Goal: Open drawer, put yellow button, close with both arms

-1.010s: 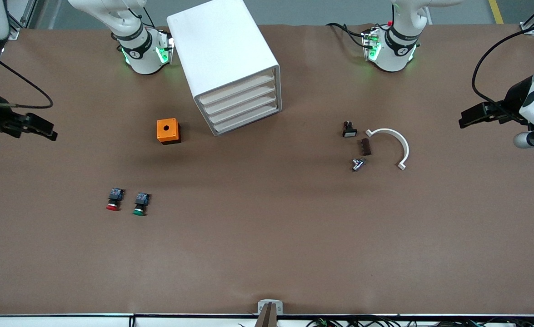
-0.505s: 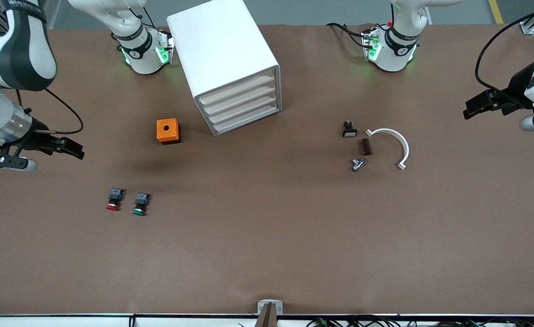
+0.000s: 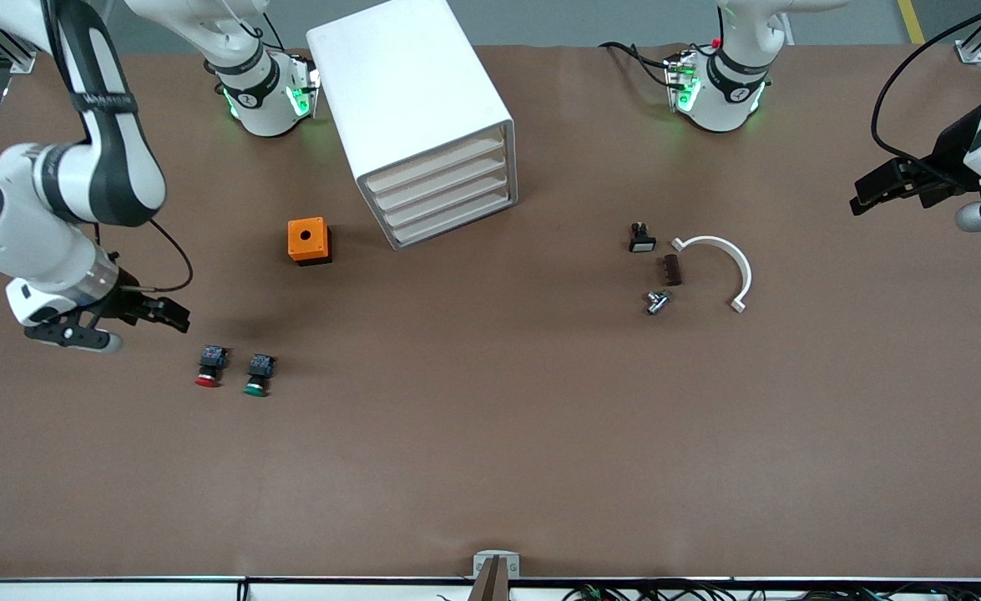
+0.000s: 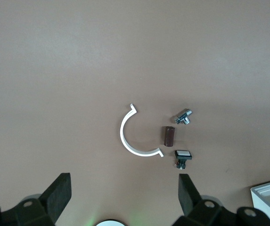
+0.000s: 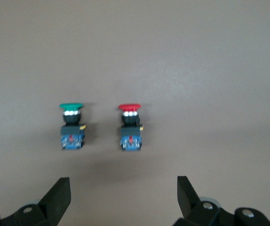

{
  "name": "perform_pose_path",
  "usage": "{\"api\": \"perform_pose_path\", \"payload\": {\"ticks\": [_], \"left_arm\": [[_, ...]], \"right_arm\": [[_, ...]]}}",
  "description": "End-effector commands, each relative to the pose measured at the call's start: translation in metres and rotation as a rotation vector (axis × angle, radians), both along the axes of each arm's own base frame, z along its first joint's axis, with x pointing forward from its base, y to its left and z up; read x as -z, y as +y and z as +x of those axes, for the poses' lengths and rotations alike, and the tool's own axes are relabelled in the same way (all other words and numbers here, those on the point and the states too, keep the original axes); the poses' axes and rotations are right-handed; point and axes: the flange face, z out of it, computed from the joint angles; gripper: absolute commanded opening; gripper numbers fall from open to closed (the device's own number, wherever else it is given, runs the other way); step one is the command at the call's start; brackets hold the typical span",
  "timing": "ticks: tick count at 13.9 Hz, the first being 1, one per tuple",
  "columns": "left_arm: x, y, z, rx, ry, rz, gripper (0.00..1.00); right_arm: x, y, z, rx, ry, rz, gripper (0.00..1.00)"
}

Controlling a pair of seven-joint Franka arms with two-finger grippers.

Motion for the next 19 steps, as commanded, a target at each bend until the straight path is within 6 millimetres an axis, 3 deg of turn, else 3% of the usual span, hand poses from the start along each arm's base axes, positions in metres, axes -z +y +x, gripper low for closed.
{"api": "perform_pose_path", "payload": {"ticks": [1, 4, 9, 15, 19], "left_arm": [[-0.007, -0.002, -0.006, 0.020, -0.025, -0.018, 1.00], [-0.016, -0.008, -0.009, 0.016, -0.039, -0.016, 1.00], [-0.033, -0.009, -0.019, 0.010, -0.071, -0.016, 1.00], [-0.034, -0.017, -0.019, 0.000, -0.078, 0.004, 1.00], [-0.042, -0.008, -0.014, -0.012, -0.101, 0.016, 1.00]], "right_arm": [[0.036, -0.002, 0.012, 0.019, -0.018, -0.008, 1.00], [0.070, -0.005, 0.021, 0.023, -0.017, -0.016, 1.00], [0.098, -0.009, 0.023, 0.053, 0.019, 0.002, 1.00], [0.105, -0.008, 0.022, 0.055, 0.028, 0.005, 1.00], [0.104, -0.008, 0.023, 0.052, 0.027, 0.004, 1.00]]}}
